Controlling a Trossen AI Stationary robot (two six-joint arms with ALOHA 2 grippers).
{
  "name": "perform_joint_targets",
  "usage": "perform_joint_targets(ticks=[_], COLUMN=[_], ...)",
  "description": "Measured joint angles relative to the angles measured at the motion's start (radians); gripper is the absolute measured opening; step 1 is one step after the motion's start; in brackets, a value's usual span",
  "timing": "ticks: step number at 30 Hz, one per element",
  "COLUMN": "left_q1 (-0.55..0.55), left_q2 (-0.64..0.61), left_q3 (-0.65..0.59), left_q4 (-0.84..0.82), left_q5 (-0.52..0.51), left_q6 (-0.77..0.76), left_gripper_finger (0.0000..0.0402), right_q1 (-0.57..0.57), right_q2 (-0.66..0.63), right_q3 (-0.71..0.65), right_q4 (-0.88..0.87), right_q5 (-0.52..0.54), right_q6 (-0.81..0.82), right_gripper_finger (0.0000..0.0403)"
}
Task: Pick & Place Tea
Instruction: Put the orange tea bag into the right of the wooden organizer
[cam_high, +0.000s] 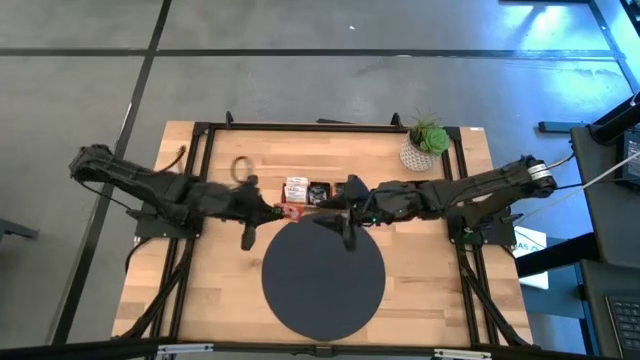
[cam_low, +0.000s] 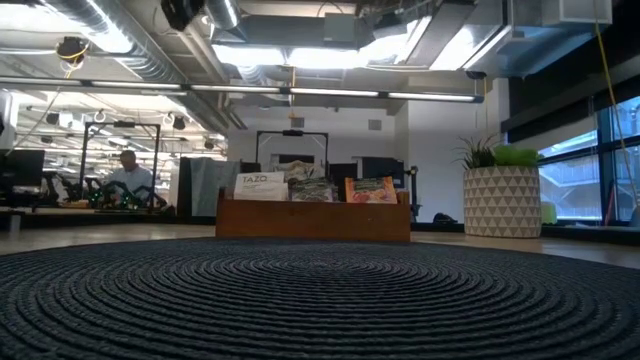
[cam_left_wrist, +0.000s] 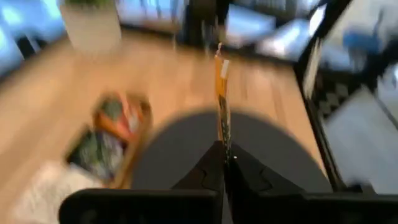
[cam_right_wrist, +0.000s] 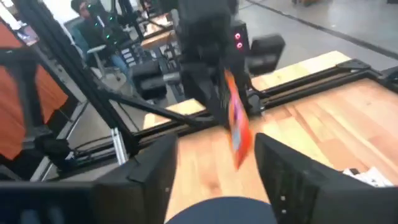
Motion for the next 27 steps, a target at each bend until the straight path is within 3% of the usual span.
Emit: perform_joint_targets(ticks=[4,7,10,18,27], left_q1=[0.104,0.152,0.169,0.177,0.176], left_q2=[0.128,0.241,0.335,0.492,0.502], left_q3=[0.153,0.231,0.293,0.402,0.447], left_q4=[-0.239,-0.304,-0.339,-0.460,-0.456], left_q5=[0.244,0.406,0.497,0.537,0.537], left_q6=[-0.030,0.015,0.073,0.152,0.171], left_gripper_finger=[0.0003,0.0002,0.0003,0.0003,0.0003], right_q1=[-0.014,-0.036,-0.054,-0.063,-0.063], right_q2=[0.020,0.060,0.089,0.137,0.189], right_q3=[0.001,-0.001,-0.001,-0.001,0.000], right_q4=[0.029,0.021,0.025,-0.005,-0.010], right_q5=[-0.008,-0.071,-0.149,-0.251,-0.259], right_q6=[-0.043,-0.024,-0.025,-0.078,-0.126], right_gripper_finger=[0.0248,0.0250,0.0243,0.0211,0.0185])
